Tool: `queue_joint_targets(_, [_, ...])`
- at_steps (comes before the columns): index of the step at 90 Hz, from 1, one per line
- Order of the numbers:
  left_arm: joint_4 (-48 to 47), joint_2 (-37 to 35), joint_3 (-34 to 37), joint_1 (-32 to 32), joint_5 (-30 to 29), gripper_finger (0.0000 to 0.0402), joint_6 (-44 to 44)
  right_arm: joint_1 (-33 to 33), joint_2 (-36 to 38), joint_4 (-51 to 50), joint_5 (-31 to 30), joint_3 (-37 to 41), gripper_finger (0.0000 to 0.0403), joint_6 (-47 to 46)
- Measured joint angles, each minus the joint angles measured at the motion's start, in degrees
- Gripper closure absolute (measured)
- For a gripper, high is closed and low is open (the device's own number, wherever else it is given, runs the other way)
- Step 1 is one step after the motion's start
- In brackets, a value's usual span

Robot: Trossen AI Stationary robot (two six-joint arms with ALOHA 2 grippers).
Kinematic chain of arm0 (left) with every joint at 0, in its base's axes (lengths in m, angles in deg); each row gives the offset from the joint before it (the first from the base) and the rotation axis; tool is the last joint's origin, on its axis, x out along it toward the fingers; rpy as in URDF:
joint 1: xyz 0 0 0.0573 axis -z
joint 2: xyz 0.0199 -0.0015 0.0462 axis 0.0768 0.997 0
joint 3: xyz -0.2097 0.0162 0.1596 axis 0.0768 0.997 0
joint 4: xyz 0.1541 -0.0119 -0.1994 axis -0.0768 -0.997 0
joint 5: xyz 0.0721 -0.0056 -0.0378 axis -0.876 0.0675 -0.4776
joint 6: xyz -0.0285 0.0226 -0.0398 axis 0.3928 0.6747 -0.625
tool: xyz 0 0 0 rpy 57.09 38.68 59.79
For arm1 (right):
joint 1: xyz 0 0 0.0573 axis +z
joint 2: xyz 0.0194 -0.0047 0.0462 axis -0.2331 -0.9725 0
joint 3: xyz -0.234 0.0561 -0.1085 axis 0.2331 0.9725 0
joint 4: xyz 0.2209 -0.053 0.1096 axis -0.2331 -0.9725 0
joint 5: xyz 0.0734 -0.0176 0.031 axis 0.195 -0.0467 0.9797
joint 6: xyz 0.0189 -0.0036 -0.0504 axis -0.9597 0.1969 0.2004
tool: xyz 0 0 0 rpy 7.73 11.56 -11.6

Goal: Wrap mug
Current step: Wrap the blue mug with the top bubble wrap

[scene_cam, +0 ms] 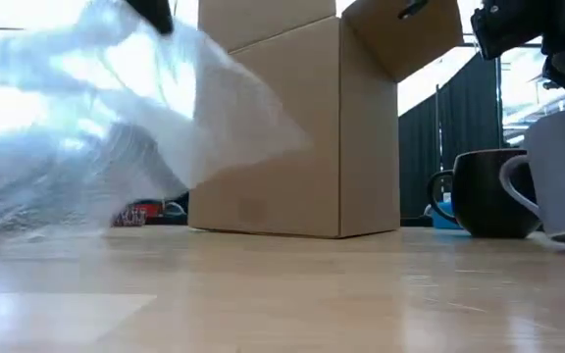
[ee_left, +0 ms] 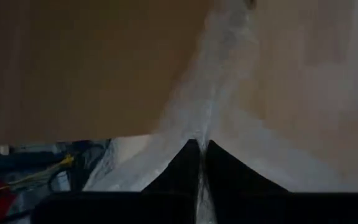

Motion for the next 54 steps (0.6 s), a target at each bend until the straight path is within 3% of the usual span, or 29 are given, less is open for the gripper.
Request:
queue_joint_targets(19, [0.69, -3.44, 0.00, 1.36, -4.92, 0.0402, -3.93, -0.75, 0.00, 0.65, -2.29, 0.00, 0.0364, -0.13])
queue_joint_targets(54, [0.31, -3.67, 0.04, 4.28, -15.69, 0.0401, -7.72, -1.06, 0.00, 0.80, -4.83, 0.00, 0.0364, -0.44])
